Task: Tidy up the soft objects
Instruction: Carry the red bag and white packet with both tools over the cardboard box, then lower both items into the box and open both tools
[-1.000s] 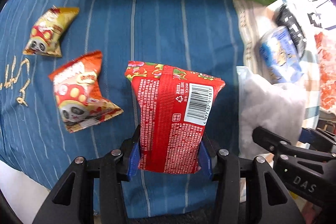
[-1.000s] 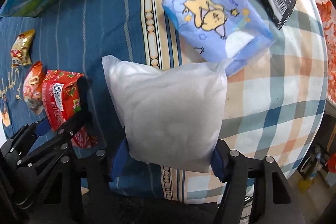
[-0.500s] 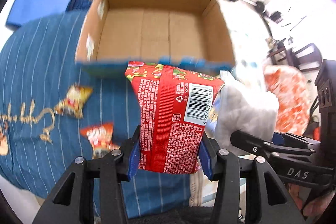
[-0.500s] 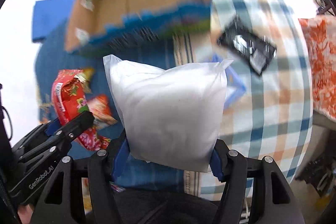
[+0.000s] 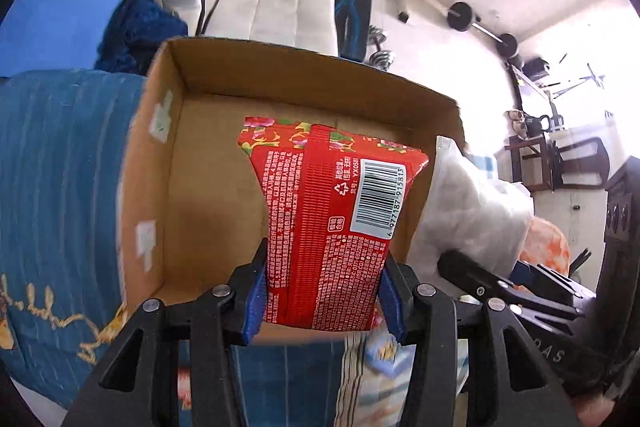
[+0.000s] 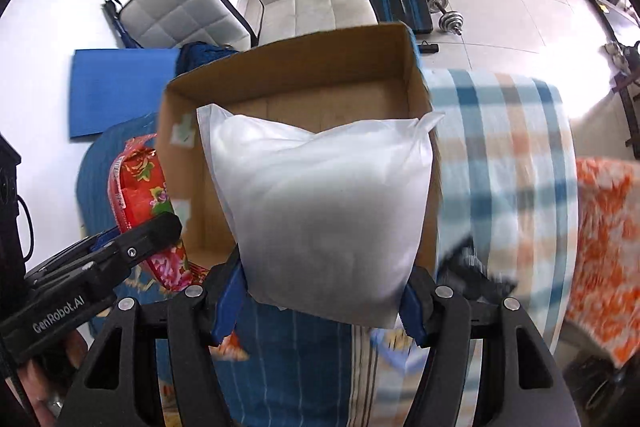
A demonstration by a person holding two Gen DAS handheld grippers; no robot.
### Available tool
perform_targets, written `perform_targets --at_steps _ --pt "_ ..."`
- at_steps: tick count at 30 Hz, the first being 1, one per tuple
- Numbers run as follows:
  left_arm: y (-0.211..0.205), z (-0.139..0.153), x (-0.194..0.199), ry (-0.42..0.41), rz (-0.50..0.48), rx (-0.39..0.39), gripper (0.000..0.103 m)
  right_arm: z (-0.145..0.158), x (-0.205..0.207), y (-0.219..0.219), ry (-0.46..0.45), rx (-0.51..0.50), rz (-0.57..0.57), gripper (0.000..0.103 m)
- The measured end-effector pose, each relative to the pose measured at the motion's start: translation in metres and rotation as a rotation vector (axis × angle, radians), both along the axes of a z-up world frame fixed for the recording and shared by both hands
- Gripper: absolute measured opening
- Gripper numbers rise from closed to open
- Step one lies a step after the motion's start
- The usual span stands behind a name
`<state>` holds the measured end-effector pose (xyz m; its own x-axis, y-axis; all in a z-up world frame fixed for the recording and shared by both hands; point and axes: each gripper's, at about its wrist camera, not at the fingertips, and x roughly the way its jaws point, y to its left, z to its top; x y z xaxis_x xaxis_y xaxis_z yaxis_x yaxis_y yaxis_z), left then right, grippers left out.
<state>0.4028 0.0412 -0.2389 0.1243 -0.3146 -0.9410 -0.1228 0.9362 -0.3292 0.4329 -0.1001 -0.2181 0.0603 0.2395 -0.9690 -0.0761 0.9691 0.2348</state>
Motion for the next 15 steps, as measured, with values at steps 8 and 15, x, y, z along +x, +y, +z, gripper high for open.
perform_targets --at_steps 8,15 --pt "-0.003 -0.066 0.061 0.114 -0.001 -0.042 0.045 -0.081 0.077 0.021 0.100 -0.073 0.020 0.067" --pt "-0.012 -0.104 0.088 0.188 -0.059 -0.052 0.045 -0.126 0.106 0.033 0.144 -0.127 0.024 0.067"
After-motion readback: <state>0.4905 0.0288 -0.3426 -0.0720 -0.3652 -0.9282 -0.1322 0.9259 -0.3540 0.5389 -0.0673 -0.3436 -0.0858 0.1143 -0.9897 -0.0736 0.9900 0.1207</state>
